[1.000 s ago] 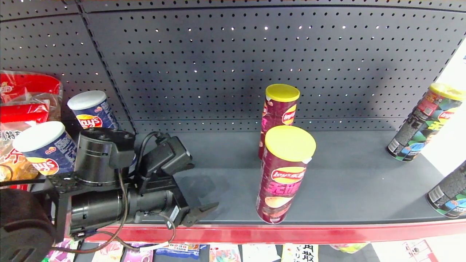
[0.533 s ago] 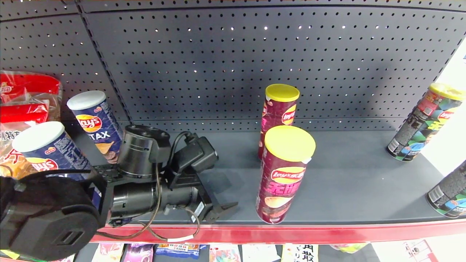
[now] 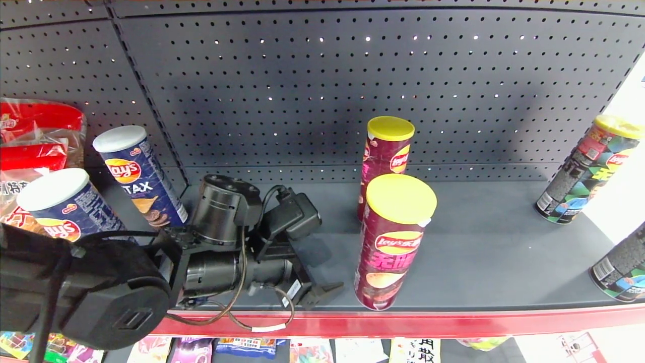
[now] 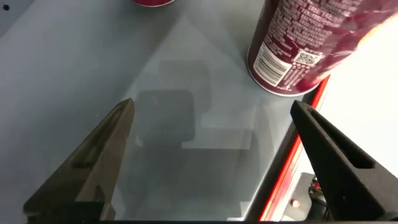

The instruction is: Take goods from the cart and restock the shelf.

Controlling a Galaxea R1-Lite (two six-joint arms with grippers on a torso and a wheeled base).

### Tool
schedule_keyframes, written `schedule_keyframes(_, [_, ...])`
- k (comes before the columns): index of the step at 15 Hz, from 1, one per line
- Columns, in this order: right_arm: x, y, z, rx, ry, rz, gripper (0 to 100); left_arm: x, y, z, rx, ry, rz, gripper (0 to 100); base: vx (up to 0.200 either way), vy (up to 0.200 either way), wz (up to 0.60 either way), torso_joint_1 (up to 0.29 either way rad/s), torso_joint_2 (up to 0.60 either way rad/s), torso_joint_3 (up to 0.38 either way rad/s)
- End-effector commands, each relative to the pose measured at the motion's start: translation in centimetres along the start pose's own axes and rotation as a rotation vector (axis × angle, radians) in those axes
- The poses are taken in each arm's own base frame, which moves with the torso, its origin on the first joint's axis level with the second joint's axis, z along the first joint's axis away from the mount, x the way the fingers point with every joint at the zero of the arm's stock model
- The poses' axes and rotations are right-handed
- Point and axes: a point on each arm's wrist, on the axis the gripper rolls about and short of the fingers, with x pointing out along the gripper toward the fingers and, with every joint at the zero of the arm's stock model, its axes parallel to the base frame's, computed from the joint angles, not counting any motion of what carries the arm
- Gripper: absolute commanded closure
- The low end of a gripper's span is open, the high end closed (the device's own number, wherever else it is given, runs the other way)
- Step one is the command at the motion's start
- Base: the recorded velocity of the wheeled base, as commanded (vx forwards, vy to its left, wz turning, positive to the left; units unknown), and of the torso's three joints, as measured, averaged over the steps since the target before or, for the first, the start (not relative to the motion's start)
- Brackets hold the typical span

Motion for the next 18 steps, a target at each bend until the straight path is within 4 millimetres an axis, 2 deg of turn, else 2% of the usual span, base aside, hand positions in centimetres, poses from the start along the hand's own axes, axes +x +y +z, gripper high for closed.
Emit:
schedule_keyframes(1, [0.1,0.0,0.0,-0.001,0.007,0.001,0,0.1,0.0,0.0,0.001,0.001,-0.003,0,0.000,0.000,0.00,0.000,0.00,0.000])
schedule_keyframes(18, [0.1,0.0,0.0,0.000,0.005,-0.008,0,2.6,0.2,0.7,0.009,-0.002,-0.012,0,0.000,0.000,0.00,0.000,0.00,0.000])
